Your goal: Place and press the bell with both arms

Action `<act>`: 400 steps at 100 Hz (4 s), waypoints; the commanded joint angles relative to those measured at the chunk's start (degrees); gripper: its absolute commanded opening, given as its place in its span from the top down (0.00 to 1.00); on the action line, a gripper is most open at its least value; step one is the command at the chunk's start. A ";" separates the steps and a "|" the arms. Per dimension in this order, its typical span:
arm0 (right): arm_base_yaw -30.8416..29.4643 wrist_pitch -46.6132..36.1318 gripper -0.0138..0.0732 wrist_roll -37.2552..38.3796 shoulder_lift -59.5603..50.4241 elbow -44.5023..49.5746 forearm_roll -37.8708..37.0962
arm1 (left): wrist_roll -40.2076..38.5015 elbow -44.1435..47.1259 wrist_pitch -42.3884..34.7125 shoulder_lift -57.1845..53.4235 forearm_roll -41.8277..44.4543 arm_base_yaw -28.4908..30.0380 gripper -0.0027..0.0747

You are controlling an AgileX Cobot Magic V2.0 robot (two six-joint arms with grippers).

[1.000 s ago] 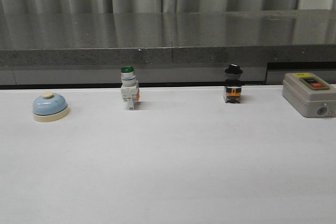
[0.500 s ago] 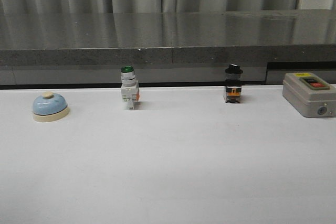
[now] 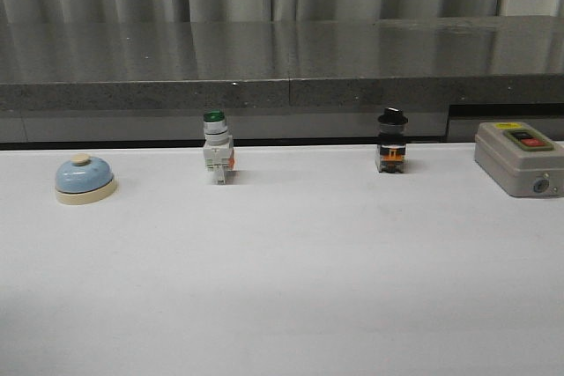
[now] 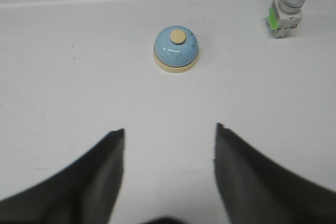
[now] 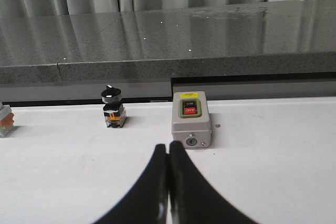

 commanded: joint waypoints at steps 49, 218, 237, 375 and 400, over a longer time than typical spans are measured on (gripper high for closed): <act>-0.35 -4.90 0.91 -0.07 -0.96 -0.81 -0.61 | -0.36 -12.27 -6.25 13.57 -0.34 -0.45 0.11; -0.35 -4.90 0.91 -0.07 -0.96 -0.81 -0.61 | 0.20 -35.14 -4.90 56.57 -1.46 -1.41 0.47; -0.35 -4.90 0.91 -0.07 -0.96 -0.81 -0.61 | 0.20 -35.14 -3.38 54.93 -1.46 -1.41 0.70; -0.35 -4.90 0.91 -0.07 -0.96 -0.81 -0.61 | 0.43 -38.55 -8.37 57.63 -0.81 -32.47 0.71; -0.35 -4.90 0.91 -0.07 -0.96 -0.81 -0.61 | 1.73 -39.10 -6.55 57.66 -1.00 -32.56 0.42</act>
